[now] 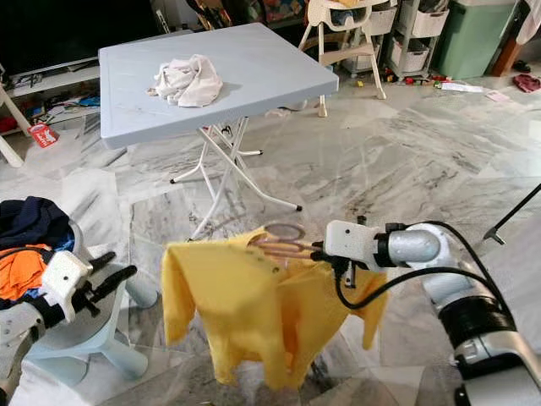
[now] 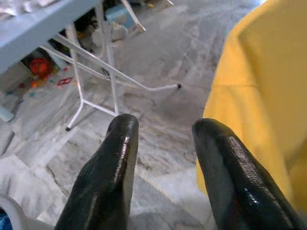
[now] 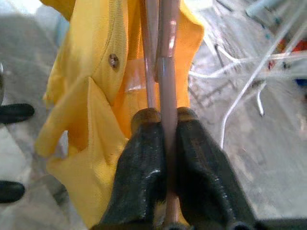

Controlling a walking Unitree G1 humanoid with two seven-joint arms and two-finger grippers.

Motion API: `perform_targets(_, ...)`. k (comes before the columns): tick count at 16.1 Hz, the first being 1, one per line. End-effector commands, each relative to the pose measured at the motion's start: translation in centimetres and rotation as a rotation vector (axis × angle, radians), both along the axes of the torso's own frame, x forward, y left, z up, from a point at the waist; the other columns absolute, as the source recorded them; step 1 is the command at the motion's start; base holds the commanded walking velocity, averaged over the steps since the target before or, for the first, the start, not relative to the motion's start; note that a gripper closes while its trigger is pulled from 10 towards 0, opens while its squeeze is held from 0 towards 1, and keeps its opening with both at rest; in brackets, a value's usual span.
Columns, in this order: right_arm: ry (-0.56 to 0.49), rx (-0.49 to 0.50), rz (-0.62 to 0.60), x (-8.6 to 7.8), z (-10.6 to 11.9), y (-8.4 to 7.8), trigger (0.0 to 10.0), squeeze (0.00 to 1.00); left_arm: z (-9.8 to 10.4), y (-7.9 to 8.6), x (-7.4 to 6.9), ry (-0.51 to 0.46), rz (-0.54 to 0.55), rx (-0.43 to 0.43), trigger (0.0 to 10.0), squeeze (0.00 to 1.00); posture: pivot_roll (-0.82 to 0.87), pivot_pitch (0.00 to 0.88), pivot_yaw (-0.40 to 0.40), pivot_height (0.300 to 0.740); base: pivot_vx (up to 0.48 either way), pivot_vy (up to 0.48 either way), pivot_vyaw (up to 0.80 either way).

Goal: Hang hanger

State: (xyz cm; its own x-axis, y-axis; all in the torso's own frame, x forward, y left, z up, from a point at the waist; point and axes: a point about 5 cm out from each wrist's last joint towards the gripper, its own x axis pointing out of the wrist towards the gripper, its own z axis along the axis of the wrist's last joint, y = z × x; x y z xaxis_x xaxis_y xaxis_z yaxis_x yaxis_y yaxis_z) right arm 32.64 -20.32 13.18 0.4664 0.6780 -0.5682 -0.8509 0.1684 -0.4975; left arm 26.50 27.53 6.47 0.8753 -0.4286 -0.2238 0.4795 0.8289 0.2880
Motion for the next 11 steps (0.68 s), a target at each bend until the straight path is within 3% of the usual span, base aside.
perform_targets(1, -0.066, 0.06, -0.053, 0.8, 1.0, 0.4, 0.0, 0.0, 0.2, 0.2, 0.2, -0.024, 0.07, -0.05, 10.0, 1.0, 0.0, 0.017, 0.068, 0.74, 0.0, 0.0, 0.0)
perform_targets(6, -0.109, 0.273, -0.32, 1.6, -0.5, 1.3, 0.0, 0.0, 2.1, -4.1, 2.0, -0.229, 0.249, -0.273, 10.0, 1.0, -0.01, 0.015, 0.061, 0.74, 0.0, 0.0, 0.0)
perform_targets(9, -0.068, 0.47, -0.627, 1.5, -3.2, 2.9, 0.0, 0.0, 1.2, -7.5, 3.0, -0.193, 0.357, -0.327, 10.0, 1.0, -0.02, 0.01, 0.065, 0.74, 0.0, 0.0, 0.0)
perform_targets(11, -0.038, 0.589, -0.886, 1.5, -4.5, 3.0, 0.0, 0.0, 0.1, -9.3, 3.0, -0.157, 0.413, -0.287, 10.0, 1.0, -0.03, 0.004, 0.069, 0.74, 0.0, 0.0, 0.0)
